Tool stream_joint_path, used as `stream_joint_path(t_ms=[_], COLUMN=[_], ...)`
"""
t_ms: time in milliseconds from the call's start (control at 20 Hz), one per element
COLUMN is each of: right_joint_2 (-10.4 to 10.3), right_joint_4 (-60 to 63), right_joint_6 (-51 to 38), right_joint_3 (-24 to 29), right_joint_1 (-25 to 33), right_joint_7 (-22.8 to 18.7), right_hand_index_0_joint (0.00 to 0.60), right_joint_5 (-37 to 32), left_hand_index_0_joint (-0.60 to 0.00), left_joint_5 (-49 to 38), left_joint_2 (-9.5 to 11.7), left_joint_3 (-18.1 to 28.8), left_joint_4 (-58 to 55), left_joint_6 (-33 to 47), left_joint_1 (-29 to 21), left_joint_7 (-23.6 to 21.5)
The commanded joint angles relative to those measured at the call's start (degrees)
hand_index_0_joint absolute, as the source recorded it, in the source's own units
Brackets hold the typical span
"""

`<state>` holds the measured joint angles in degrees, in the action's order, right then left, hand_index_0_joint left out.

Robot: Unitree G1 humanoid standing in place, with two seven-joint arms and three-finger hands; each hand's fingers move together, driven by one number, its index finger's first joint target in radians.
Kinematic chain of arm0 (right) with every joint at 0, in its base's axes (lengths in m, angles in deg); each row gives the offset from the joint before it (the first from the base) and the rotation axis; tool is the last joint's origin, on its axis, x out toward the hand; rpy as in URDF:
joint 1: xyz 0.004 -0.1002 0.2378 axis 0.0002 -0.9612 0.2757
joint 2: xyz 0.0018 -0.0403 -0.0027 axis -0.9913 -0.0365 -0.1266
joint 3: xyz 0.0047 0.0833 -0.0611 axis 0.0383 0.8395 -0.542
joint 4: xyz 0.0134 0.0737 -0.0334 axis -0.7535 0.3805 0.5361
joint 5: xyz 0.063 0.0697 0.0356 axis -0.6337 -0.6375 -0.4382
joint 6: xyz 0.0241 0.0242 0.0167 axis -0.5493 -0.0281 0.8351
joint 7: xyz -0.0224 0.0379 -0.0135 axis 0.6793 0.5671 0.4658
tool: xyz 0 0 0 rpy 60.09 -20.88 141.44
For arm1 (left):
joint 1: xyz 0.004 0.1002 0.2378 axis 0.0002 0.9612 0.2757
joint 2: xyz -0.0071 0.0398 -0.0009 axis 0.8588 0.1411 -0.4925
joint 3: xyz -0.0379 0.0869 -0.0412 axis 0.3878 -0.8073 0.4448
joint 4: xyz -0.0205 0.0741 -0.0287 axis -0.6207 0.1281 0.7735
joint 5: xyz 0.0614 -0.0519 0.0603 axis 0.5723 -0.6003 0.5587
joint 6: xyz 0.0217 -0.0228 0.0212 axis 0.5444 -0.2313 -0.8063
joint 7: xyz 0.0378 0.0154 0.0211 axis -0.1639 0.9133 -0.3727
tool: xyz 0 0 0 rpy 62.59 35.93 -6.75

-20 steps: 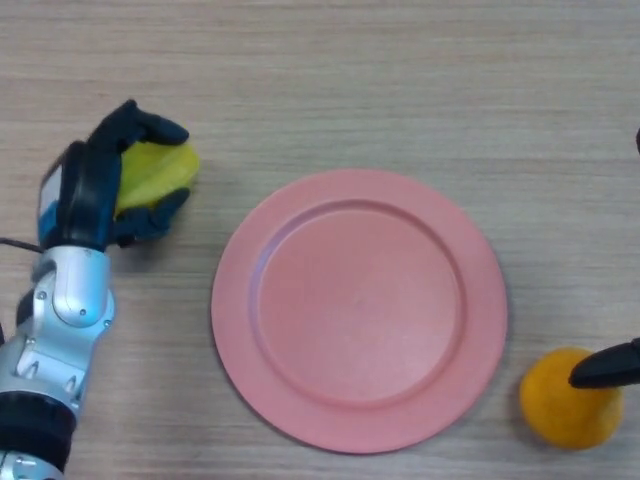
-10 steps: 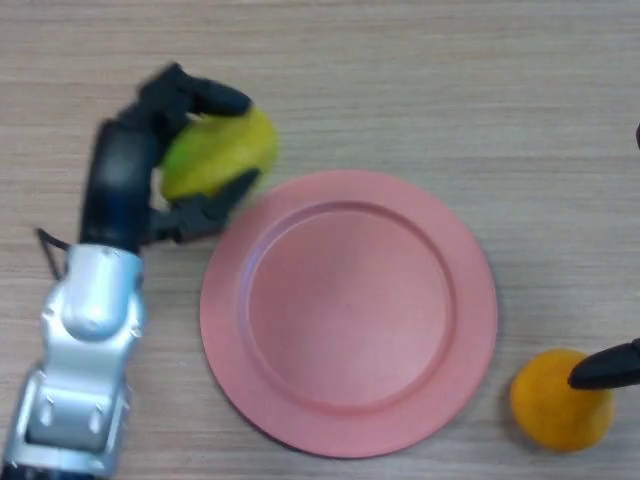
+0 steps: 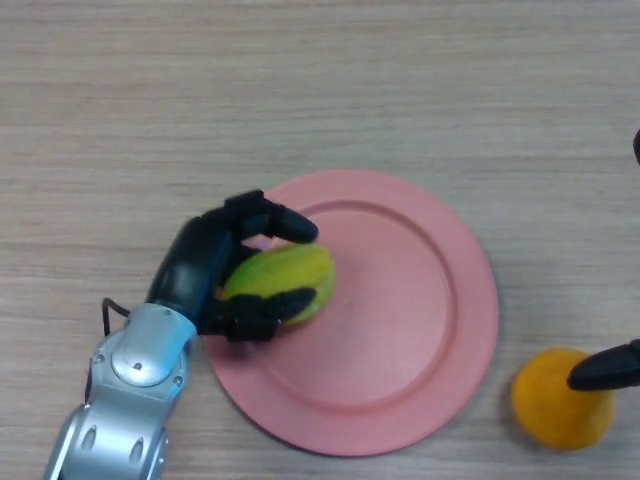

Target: Pick up the yellow starfruit and place it on the plate

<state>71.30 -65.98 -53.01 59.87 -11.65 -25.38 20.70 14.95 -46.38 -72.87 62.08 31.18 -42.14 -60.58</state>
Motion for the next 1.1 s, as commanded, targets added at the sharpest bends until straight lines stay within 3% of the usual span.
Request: stream_joint_path(t_ms=[50, 100, 150, 200, 250, 300, 350, 400, 700, 850, 1100], right_joint_2=[1.23, 1.25, 1.2, 1.18, 1.22, 1.25, 1.06, 0.91, 0.98, 1.64, 2.87], right_joint_4=[-2.66, -2.74, -3.23, -3.26, -3.26, -3.27, -3.38, -3.44, -3.78, -3.66, -2.32], right_joint_6=[-5.52, -5.6, -5.09, -5.1, -5.27, -5.35, -5.5, -5.71, -6.44, -5.23, -5.11], right_joint_3=[3.34, 3.3, 3.59, 3.6, 3.56, 3.56, 3.52, 3.41, 2.79, 1.47, -0.55], right_joint_1=[0.6, 0.44, 0.5, 0.47, 0.43, 0.44, 0.45, 0.43, 0.7, 1.67, 4.99], right_joint_7=[-0.95, -0.79, -0.6, -0.56, -0.36, -0.18, -0.01, 0.01, -0.19, -0.25, -1.79], right_hand_index_0_joint=[0.0, 0.0, 0.0, 0.0, 0.0, 0.0, 0.0, 0.0, 0.0, 0.0, 0.0], right_joint_5=[-1.56, -1.26, -1.61, -1.58, -1.16, -0.83, -0.58, -0.47, 0.45, 1.54, 0.53], left_hand_index_0_joint=[-0.6, -0.6, -0.55, -0.45, -0.3, -0.2, -0.057, 0.0, 0.0, 0.0, 0.0], left_joint_5=[-0.26, 0.76, 0.85, 0.83, 1.4, 2.04, 3.95, 4.93, 5.31, 2.01, -5.74], left_joint_2=[0.48, 0.48, 0.48, 0.48, 0.48, 0.48, 0.48, 0.48, 1.14, 3.13, 6.05], left_joint_3=[-0.01, -0.13, 0.02, -0.01, -0.14, -0.26, 0.34, 0.86, 6.45, 10.48, 15.13], left_joint_4=[-5.29, -5.18, -4.5, -4.32, -3.73, -3.26, -2.8, -2.86, -8.72, -8.32, -9.58], left_joint_6=[0.97, 1.5, 4.42, 4.94, 6.54, 7.83, 10.68, 11.72, 19.04, 25.4, 30.96], left_joint_1=[-1.69, -1.93, -2.14, -2.14, -2.13, -2.08, -2.11, -2.21, -3.0, -3.61, -1.87], left_joint_7=[2.79, 3.23, 2.93, 2.67, 2.12, 1.74, 1.49, 1.56, 2.12, -1.06, 0.59])
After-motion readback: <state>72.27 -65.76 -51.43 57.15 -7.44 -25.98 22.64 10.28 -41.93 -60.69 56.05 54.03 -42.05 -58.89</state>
